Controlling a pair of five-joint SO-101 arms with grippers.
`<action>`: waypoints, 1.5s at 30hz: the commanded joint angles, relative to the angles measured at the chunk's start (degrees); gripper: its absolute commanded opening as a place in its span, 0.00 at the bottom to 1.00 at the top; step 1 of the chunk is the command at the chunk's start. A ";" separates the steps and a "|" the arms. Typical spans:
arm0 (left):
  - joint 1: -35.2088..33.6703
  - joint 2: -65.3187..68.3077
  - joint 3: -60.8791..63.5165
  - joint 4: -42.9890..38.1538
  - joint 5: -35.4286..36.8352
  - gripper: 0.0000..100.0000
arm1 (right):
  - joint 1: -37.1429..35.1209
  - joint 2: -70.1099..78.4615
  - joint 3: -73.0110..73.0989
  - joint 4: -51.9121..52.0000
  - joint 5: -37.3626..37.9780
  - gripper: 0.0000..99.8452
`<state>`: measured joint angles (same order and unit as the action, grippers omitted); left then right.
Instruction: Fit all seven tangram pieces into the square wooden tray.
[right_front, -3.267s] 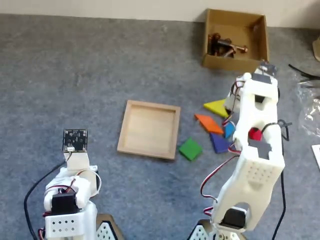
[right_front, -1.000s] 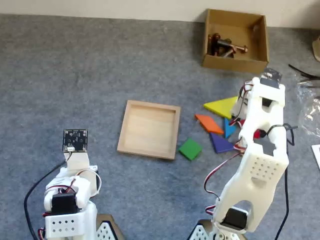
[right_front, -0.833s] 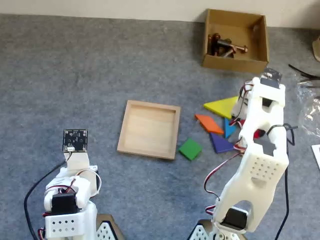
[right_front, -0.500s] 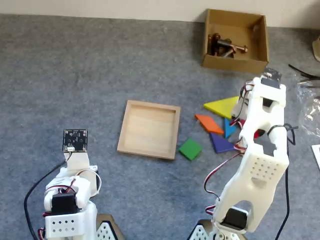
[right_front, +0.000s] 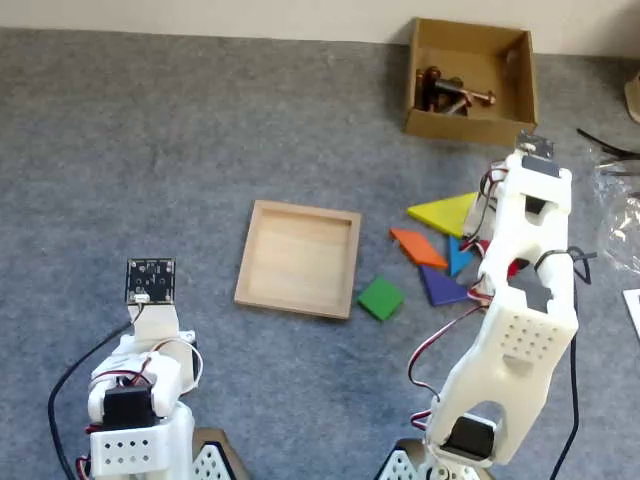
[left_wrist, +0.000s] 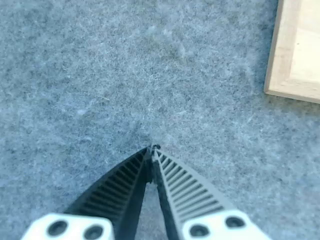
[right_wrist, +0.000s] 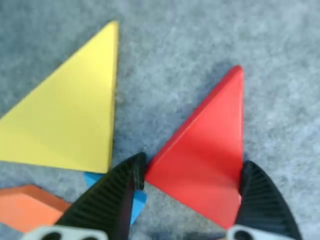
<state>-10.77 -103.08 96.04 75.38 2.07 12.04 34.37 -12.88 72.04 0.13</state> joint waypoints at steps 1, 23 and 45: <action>-0.48 0.40 1.19 0.44 0.09 0.00 | -1.63 -0.66 -1.01 0.84 1.76 0.23; -0.48 0.40 1.19 0.44 0.09 0.00 | -1.45 -0.92 -1.27 0.31 11.69 0.07; -0.48 0.40 1.19 0.44 0.09 0.00 | -6.20 -1.01 -18.24 14.37 18.90 0.03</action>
<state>-10.77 -103.08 96.04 75.38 2.07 8.18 34.64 -23.78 82.51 18.42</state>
